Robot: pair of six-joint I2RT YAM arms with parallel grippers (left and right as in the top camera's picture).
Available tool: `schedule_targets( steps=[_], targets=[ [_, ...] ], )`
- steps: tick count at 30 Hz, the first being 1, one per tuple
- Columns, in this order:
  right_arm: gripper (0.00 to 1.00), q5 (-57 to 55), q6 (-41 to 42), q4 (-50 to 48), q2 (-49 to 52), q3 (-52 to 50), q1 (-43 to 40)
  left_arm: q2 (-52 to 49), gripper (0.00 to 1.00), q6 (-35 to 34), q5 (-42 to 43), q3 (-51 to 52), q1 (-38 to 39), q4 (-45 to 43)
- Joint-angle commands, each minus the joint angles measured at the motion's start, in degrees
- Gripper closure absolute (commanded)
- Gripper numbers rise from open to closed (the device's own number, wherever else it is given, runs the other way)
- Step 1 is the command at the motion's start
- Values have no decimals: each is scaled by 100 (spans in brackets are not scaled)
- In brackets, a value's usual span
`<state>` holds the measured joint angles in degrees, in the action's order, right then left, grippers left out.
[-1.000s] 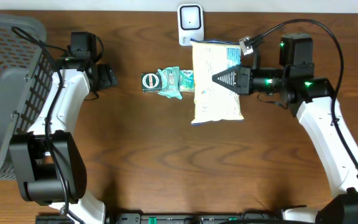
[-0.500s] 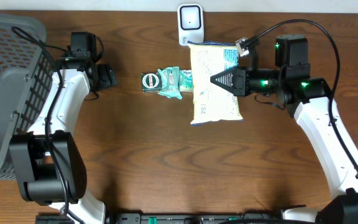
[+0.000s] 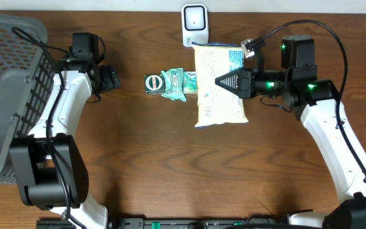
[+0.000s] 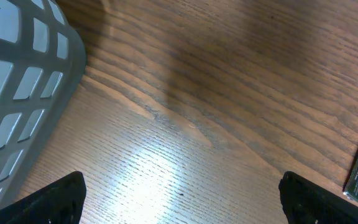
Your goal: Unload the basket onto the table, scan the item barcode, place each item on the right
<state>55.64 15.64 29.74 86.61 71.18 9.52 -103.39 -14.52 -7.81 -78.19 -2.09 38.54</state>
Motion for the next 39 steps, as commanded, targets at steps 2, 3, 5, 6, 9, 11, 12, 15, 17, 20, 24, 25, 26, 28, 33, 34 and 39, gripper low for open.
schedule_targets(
  steps=[2, 3, 5, 6, 9, 11, 12, 15, 17, 20, 24, 25, 26, 28, 33, 34, 39],
  targets=[
    [99, 122, -118, -11, 4, 37, 28, -2, 2, 76, -31, 33, 0, 0],
    [99, 122, -118, -11, 4, 37, 28, -2, 2, 76, -31, 33, 0, 0],
    [99, 122, -142, -9, 4, 37, 28, -2, 3, 76, -31, 33, 0, 0],
    [99, 120, -157, 4, 4, 37, 28, -2, 2, 76, -31, 33, 0, -2],
    [99, 63, -157, 35, 4, 37, 31, -2, 3, 76, -31, 33, 0, 0],
    [99, -151, -155, 138, 4, 37, 35, -2, 2, 76, -31, 33, 0, 0],
    [99, -238, -157, 195, 4, 37, 35, -2, 2, 76, -31, 33, 0, 0],
    [99, -549, -162, 372, 4, 37, 33, -2, 2, 76, -31, 33, 0, 0],
    [99, -605, -254, 426, 4, 37, 33, -2, 2, 76, -31, 33, 0, 0],
    [99, -807, -289, 509, 4, 37, 35, -2, 2, 76, -31, 33, 0, 0],
    [99, -2406, -284, 977, 4, 37, 79, -2, 2, 76, -31, 33, 0, 0],
    [99, -2962, -284, 1163, 4, 37, 125, -2, 3, 76, -31, 33, 0, -2],
    [99, -3495, -284, 1344, 9, 37, 177, -2, 2, 76, -31, 33, 0, 0],
    [99, -4500, -284, 1639, 50, 37, 304, -2, 2, 76, -31, 33, 0, 0],
    [98, -6977, -240, 2105, 378, 37, 581, -2, 2, 76, -31, 33, 0, 0],
    [98, -7512, -240, 2190, 544, 37, 634, -2, 2, 76, -31, 33, 0, -2],
    [99, -8400, -243, 2361, 1174, 37, 726, -2, 2, 76, -31, 33, 0, 0]
  ],
)
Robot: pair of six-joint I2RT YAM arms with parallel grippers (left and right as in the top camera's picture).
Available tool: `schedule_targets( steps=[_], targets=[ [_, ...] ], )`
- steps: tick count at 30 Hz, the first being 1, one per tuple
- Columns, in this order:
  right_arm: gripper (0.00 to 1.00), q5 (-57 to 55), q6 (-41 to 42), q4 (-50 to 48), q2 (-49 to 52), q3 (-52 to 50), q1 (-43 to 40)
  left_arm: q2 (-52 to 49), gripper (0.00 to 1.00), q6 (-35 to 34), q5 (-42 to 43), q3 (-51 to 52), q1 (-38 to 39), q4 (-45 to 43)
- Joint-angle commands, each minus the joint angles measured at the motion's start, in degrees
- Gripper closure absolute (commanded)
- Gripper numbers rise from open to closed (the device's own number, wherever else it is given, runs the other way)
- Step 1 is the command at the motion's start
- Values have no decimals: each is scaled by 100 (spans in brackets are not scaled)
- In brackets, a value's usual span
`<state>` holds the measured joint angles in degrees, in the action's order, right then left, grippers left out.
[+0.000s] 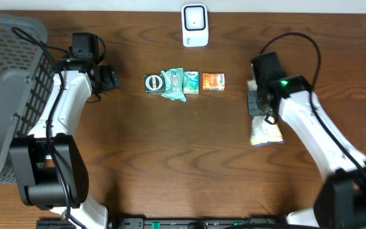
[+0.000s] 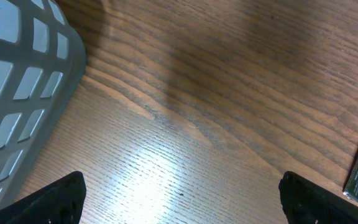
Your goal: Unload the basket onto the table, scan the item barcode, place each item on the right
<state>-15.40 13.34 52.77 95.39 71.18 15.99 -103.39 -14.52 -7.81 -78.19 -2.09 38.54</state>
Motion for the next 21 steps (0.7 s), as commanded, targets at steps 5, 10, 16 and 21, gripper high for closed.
schedule_targets(
  steps=[5, 10, 16, 21],
  targets=[
    [99, -1340, -11, 197, 935, 37, 245, -2, 2, 76, -31, 33, 0, 0],
    [80, -1130, -13, 225, 1137, 39, 704, -2, 2, 76, -31, 33, 0, -2],
    [71, -713, -13, 234, 1134, 155, 1355, -2, 2, 76, -31, 33, 0, -2],
    [61, -144, -136, 354, 1134, 557, 1725, -2, 2, 76, -31, 33, 0, 0]
  ],
)
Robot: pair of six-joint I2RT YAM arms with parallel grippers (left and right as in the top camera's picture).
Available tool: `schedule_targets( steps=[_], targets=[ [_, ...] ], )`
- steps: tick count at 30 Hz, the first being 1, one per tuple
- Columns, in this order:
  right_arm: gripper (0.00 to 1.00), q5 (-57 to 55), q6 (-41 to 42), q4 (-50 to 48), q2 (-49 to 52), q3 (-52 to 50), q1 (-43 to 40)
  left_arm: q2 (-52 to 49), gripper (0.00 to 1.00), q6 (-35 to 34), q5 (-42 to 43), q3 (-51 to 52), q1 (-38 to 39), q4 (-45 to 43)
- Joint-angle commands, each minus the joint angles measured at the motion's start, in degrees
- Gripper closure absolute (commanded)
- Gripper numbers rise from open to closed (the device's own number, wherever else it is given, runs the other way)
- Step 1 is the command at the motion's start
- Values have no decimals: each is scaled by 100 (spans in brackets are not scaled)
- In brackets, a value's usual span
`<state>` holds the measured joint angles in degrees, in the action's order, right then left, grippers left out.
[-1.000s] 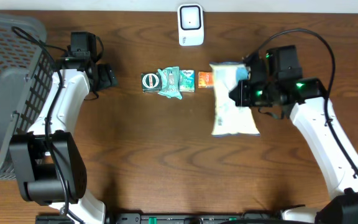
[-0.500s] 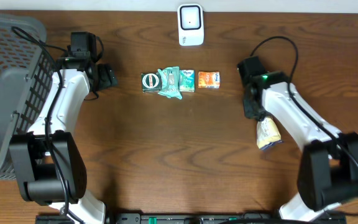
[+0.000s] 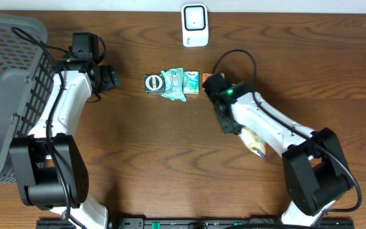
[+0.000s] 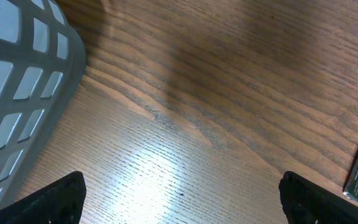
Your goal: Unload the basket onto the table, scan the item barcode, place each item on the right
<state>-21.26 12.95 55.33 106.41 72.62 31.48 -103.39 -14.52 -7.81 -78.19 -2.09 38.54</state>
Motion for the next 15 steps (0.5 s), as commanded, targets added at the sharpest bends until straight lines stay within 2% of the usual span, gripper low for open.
schedule_targets(
  steps=[1, 7, 8, 9, 13, 15],
  targets=[
    [60, 490, -122, 149, 33, 492, 190, -2, 2, 76, -31, 33, 0, 0],
    [25, 664, -291, 817, 33, 1447, 118, -2, 3, 76, -31, 33, 0, 0],
    [15, 662, -345, 938, 33, 1615, 70, -2, 3, 76, -31, 33, 0, 0],
    [10, 662, -409, 1110, 33, 1836, -13, -2, 2, 76, -31, 33, 0, 0],
    [1, 706, -492, 1434, 33, 2146, -275, -2, 2, 76, -31, 33, 0, 0],
    [1, 988, -496, 1443, 33, 2144, -378, -2, 3, 76, -31, 33, 0, -2]
  ],
)
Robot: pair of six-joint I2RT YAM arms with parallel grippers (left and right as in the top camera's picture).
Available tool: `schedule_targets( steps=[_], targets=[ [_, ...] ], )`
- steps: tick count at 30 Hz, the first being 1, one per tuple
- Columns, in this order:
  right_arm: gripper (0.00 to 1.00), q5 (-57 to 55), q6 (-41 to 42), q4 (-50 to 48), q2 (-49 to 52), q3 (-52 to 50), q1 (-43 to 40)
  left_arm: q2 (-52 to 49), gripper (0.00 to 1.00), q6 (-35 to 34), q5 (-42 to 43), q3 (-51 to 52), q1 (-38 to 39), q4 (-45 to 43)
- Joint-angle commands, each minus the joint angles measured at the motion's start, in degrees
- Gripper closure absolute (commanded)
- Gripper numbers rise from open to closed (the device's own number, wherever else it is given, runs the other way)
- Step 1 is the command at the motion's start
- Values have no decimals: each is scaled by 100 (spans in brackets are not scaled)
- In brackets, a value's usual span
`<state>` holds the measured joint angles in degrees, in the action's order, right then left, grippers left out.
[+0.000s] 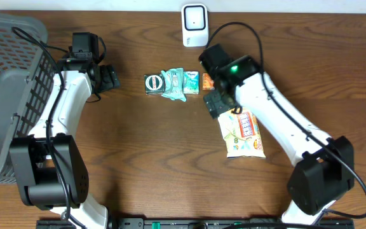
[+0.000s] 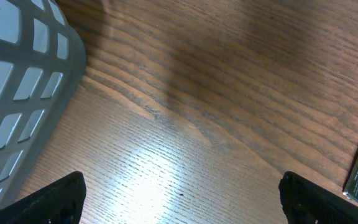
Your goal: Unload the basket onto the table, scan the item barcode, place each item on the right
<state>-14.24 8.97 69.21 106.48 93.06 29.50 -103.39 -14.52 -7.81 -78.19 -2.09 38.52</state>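
The white snack bag (image 1: 243, 134) with red and yellow print hangs from my right gripper (image 1: 216, 104), which is shut on its upper end, just below the row of small items. The white barcode scanner (image 1: 194, 25) stands at the table's far edge, above and left of that gripper. My left gripper (image 1: 110, 77) sits at the left beside the basket; in the left wrist view the left gripper (image 2: 182, 199) is open over bare wood, nothing between its fingertips (image 2: 59, 198).
A grey mesh basket (image 1: 5, 95) fills the left side, its wall also in the left wrist view as the basket (image 2: 17, 93). A row lies mid-table: dark green pack (image 1: 152, 83), green packet (image 1: 172, 84), teal box (image 1: 190, 82), orange pack (image 1: 206, 81) partly under my right arm.
My right arm has swung up toward the far edge, and the snack bag now shows fully below the gripper instead of mostly hidden under the arm. The left arm has not moved.
First my right gripper held the snack bag flat just below the scanner. Then the bag hung at the right of the table, away from the scanner. After that the arm lay across mid-table with the bag under it, and now the bag hangs below the item row.
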Motion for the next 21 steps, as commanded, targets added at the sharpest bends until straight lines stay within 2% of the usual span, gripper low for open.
schedule_targets(
  steps=[1, 5, 15, 21],
  targets=[
    [1, 468, -98, 66, 31, 94, -229, -2, 2, 76, -31, 33, 0, 2],
    [1, 960, -94, 153, 31, 90, -356, -2, 2, 76, -31, 33, 0, 2],
    [1, 962, -96, -57, 33, 57, -398, -2, 2, 76, -31, 33, 0, 2],
    [1, 85, -92, 175, 37, 57, -730, -2, 2, 76, -31, 33, 0, 2]
  ],
)
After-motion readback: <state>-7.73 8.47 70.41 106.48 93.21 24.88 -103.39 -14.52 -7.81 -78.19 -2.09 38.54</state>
